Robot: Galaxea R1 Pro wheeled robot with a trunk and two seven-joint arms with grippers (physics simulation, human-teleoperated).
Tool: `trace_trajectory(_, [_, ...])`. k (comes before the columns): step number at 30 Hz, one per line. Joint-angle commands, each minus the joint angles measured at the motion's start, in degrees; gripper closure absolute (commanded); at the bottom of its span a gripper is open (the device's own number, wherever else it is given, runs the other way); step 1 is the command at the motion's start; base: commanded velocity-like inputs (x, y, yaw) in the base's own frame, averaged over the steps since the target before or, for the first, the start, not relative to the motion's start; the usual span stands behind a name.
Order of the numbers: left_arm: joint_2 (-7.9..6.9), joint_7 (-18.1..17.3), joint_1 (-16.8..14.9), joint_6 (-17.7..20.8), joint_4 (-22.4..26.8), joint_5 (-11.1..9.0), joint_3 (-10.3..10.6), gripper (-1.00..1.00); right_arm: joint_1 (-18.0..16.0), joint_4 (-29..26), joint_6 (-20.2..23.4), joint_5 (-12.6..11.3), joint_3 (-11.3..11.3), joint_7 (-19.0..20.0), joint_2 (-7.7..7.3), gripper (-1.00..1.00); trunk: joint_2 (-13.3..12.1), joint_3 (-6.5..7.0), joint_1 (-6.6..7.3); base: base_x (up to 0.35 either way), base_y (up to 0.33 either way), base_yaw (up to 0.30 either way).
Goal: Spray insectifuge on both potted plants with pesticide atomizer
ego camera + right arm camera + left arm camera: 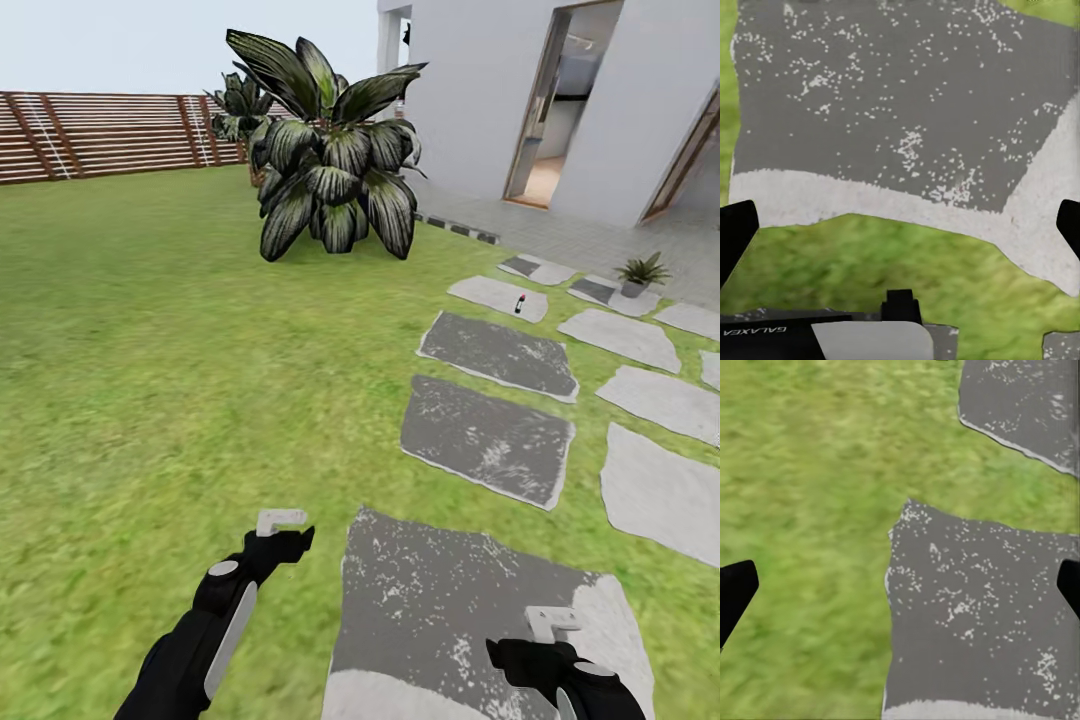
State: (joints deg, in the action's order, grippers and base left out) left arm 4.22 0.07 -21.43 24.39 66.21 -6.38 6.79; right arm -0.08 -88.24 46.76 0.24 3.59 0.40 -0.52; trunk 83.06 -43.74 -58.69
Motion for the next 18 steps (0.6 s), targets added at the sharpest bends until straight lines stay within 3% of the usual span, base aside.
trace_trajectory(1, [0.00,0.02,-0.02,0.30,0.06,-0.56,-0.02,-1.00,-0.01,-0.09,0.26,0.03,0.01,0.04,-0.01,-1.00,0.02,-0.04,-0.04,0.339,0.137,-0.234])
trace_trajectory(7, [0.00,0.02,-0.02,0.30,0.06,-0.56,-0.02,-1.00,-0.01,-0.09,0.26,0.02,0.01,0.04,-0.01,-1.00,0.02,-0.04,-0.04,0.339,0.139,-0.134])
trace_trajectory(18, [0.00,0.02,-0.02,0.30,0.06,-0.56,-0.02,-1.00,-0.01,-0.09,0.26,0.03,0.01,0.04,-0.01,-1.00,0.02,-0.04,-0.04,0.339,0.139,-0.012])
